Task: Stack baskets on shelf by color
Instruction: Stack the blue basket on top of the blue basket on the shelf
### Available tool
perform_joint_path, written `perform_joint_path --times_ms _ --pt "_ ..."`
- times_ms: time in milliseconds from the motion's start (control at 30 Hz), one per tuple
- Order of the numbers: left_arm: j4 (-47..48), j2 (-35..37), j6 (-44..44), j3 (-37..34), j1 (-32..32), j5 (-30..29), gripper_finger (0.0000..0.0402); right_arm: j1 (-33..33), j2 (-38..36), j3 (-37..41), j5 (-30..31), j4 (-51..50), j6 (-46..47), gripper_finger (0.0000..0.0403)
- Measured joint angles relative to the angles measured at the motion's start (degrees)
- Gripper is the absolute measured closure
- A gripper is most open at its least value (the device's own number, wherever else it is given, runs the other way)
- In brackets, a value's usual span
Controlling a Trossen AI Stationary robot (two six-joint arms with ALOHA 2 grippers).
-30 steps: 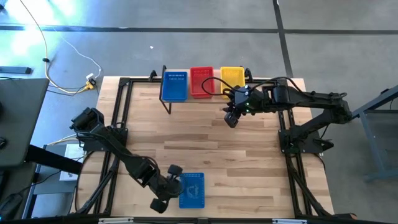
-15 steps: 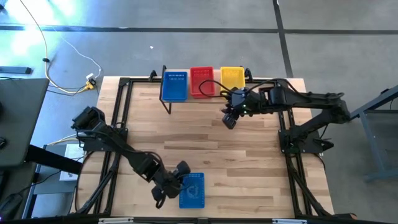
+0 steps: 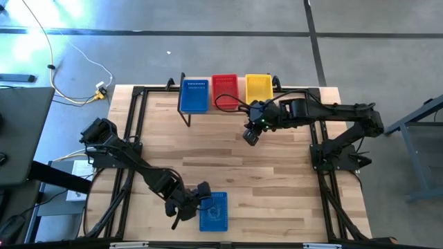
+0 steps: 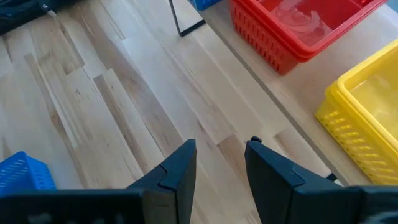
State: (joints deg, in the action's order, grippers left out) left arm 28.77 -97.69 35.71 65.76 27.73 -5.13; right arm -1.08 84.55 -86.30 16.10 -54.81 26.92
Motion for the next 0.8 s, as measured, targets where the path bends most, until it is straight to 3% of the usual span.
perform_joint_path --times_ms 800 --pt "0.07 -1.30 8.69 -0.17 -3.32 3.00 0.0310 0.00 -0.22 0.00 -0.17 0.06 0.07 0.0279"
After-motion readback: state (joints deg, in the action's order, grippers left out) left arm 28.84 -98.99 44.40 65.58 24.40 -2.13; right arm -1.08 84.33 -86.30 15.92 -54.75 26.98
